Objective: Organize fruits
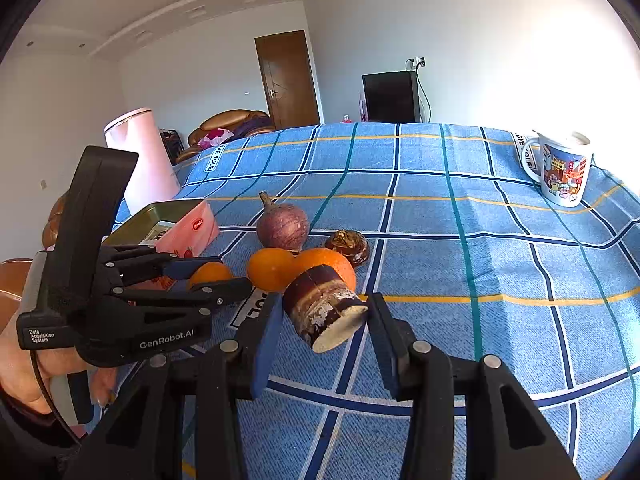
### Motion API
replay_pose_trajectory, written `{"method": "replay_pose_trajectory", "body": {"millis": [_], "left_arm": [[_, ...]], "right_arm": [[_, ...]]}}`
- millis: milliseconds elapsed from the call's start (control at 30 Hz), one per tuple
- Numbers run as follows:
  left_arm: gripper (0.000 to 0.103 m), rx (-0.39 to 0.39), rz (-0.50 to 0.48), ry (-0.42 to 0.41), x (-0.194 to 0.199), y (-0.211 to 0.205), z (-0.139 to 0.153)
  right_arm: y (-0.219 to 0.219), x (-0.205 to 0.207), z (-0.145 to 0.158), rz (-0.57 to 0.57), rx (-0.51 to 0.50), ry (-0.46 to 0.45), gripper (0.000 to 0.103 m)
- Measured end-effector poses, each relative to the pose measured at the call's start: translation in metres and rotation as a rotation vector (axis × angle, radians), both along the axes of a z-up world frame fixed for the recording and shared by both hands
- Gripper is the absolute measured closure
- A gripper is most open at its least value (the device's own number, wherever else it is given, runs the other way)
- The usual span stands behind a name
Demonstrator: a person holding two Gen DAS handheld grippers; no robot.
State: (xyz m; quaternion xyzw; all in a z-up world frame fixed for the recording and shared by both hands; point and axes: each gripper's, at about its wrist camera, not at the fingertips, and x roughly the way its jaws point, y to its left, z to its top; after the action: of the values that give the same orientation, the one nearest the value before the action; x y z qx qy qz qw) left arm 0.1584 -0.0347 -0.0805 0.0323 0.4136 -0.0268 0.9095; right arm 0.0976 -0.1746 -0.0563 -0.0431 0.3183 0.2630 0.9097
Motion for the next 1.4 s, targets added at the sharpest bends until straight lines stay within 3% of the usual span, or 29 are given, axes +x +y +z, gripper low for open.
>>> {"method": "replay_pose_trajectory", "body": {"millis": [633,1400], "left_arm": [[0.068,-0.085,0.008,-0.273,-0.041,0.009,0.035],[0.068,-0.051,0.029,-0.42,-0.067,0.004,0.046]], "right_arm": [[-0.001,-0.018,0.009,0.02,0.013,-0.115,0.058],[-0.001,-0.041,0.016,0.055,0.031,-0.248,0.058]]}}
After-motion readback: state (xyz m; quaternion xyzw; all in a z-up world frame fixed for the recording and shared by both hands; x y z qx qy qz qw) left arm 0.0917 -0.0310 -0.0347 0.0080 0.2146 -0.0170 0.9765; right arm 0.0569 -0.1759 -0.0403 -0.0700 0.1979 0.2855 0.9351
